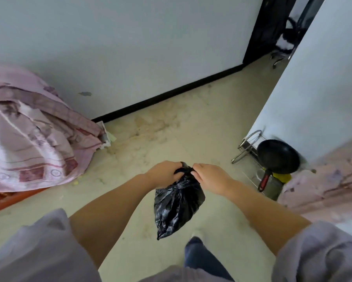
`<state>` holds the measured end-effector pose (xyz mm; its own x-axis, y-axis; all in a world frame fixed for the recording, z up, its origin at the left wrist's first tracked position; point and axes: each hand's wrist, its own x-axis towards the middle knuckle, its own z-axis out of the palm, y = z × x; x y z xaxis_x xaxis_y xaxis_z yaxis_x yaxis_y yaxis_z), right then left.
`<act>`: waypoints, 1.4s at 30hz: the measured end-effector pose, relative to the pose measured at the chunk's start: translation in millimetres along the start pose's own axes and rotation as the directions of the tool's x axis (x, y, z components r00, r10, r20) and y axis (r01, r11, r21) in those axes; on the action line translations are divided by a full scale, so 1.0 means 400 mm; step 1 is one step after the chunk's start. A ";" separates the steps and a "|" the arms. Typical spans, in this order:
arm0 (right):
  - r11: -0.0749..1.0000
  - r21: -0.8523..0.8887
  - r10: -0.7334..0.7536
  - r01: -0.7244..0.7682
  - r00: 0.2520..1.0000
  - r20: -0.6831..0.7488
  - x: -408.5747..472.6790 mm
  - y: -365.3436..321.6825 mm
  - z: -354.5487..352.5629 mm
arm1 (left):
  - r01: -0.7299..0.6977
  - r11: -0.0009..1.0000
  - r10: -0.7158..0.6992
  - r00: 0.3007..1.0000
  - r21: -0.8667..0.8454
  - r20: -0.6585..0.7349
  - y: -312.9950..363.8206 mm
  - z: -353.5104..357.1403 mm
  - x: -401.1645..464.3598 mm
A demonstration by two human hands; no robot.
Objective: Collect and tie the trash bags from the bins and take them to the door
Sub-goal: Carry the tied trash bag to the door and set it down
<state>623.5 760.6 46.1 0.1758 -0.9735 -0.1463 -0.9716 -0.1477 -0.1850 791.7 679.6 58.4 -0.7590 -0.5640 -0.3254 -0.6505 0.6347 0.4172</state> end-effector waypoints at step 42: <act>0.918 0.063 0.394 -0.392 0.919 -0.012 1.563 1.950 -0.597 | -0.326 0.934 0.299 0.937 0.144 0.180 -0.148 -1.022 2.560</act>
<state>-62.2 -5.1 42.2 -0.2230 -0.9550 -0.1958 -0.9505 0.2575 -0.1736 64.8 -151.7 47.4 -0.9110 -0.2439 -0.3325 -0.3648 0.8527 0.3739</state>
